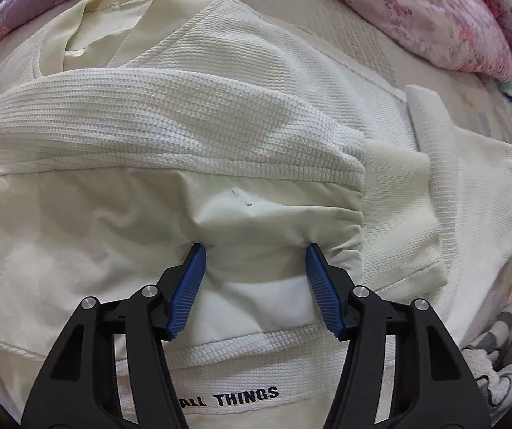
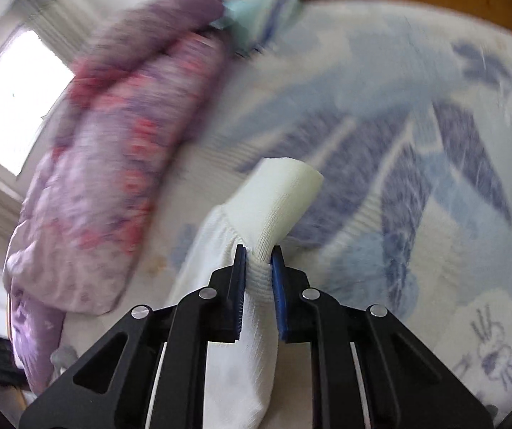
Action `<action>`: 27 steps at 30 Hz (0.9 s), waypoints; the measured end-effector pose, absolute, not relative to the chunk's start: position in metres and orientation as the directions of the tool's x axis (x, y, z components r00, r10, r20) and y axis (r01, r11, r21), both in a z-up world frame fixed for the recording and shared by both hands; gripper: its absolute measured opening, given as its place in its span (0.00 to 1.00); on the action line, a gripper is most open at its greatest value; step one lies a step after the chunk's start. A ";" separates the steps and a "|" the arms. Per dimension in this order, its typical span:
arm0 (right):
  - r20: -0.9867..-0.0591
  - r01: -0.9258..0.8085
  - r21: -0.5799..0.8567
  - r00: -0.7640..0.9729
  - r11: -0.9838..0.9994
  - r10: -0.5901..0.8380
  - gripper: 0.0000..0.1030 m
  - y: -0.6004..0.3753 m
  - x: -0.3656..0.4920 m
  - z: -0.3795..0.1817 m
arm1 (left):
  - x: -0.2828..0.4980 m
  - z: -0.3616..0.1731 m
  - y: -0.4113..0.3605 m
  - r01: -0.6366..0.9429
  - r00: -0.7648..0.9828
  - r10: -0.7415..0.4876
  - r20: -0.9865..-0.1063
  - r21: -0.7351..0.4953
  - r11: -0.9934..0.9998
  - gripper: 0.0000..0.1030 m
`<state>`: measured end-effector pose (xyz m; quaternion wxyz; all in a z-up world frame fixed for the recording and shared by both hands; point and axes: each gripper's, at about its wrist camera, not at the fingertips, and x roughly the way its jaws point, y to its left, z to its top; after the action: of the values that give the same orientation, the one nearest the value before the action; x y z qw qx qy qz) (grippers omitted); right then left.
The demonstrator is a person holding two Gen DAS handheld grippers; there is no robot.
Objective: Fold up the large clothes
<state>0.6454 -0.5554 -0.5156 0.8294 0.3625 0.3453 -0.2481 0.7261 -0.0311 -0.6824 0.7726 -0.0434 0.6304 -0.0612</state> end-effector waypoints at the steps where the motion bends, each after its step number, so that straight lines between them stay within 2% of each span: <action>1: -0.727 0.628 0.431 0.667 0.648 -0.163 0.13 -0.540 0.644 -0.498 | 0.727 -0.681 -0.029 0.047 0.200 -0.169 -0.965 -0.163 0.985 0.62; 4: -0.662 0.534 0.421 0.734 0.733 -0.154 0.13 -0.491 0.645 -0.450 | 0.722 -0.669 -0.011 0.054 0.199 -0.238 -0.951 -0.232 0.971 0.64; 7: -0.615 0.424 0.420 0.783 0.803 -0.092 0.13 -0.434 0.652 -0.413 | 0.713 -0.651 0.017 -0.007 0.229 -0.305 -0.924 -0.315 0.949 0.65; 8: -0.608 0.398 0.410 0.790 0.820 -0.080 0.13 -0.417 0.655 -0.405 | 0.708 -0.643 0.031 -0.031 0.247 -0.320 -0.915 -0.338 0.941 0.68; 13: -0.589 0.212 0.416 0.804 0.884 0.084 0.13 -0.288 0.665 -0.375 | 0.686 -0.612 0.104 -0.105 0.301 -0.277 -0.912 -0.321 0.941 0.69; 21: -0.632 0.017 0.461 0.709 0.887 0.315 0.13 -0.089 0.672 -0.404 | 0.665 -0.587 0.242 -0.238 0.336 -0.167 -0.927 -0.255 0.937 0.69; 27: -0.730 -0.042 0.453 0.556 0.890 0.398 0.13 0.030 0.681 -0.471 | 0.639 -0.586 0.317 -0.307 0.330 -0.142 -0.933 -0.248 0.919 0.69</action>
<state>0.6810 0.0302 -0.4708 0.8599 0.1961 0.4535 0.1281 0.6387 0.3171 -0.5865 0.7919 -0.1948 0.5764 0.0523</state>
